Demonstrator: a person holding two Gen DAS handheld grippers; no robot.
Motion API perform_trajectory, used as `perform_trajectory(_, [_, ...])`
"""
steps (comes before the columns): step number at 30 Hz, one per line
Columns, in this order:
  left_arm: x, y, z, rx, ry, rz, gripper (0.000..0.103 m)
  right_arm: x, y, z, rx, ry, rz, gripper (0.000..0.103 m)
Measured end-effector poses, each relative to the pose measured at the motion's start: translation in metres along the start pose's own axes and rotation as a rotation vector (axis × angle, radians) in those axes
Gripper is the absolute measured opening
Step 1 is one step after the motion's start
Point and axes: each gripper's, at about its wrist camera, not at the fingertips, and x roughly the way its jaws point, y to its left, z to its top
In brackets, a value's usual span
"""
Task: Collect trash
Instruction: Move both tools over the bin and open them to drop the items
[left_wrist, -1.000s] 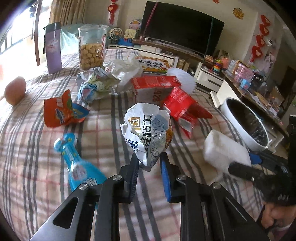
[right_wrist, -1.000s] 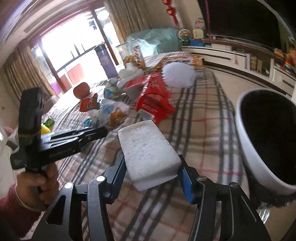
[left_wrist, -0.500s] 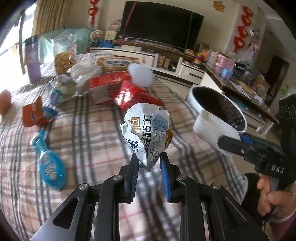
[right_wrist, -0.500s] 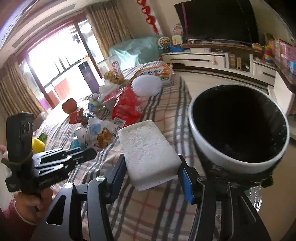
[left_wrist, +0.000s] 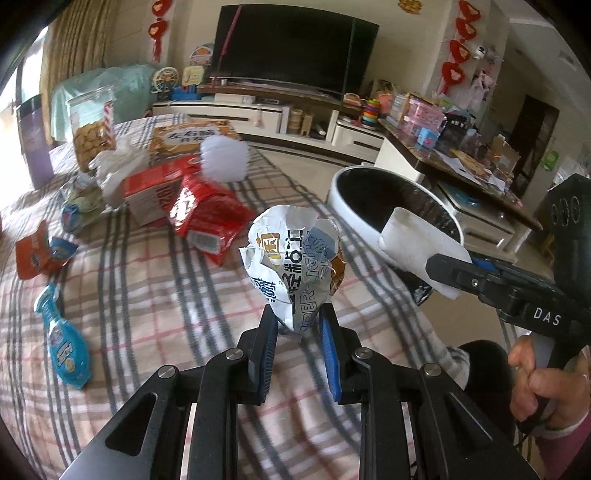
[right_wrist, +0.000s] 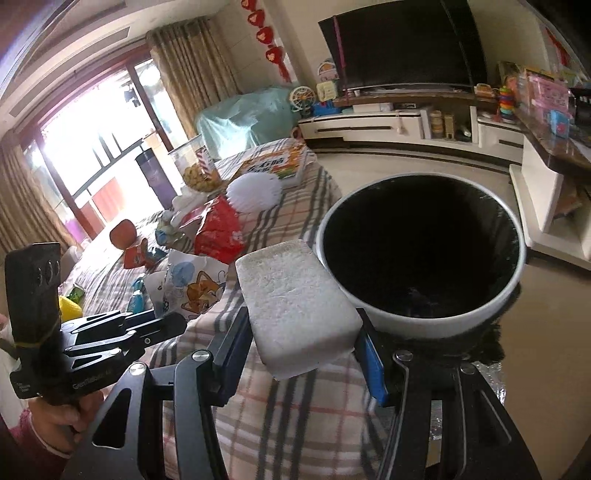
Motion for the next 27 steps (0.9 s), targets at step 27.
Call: perform_trajectory(27, [0.047,-0.05,0.043,0.09,0.023,-0.072,0.022,-0.024,-0.064,0.018,0.075,-0.045,-0.113,0.055])
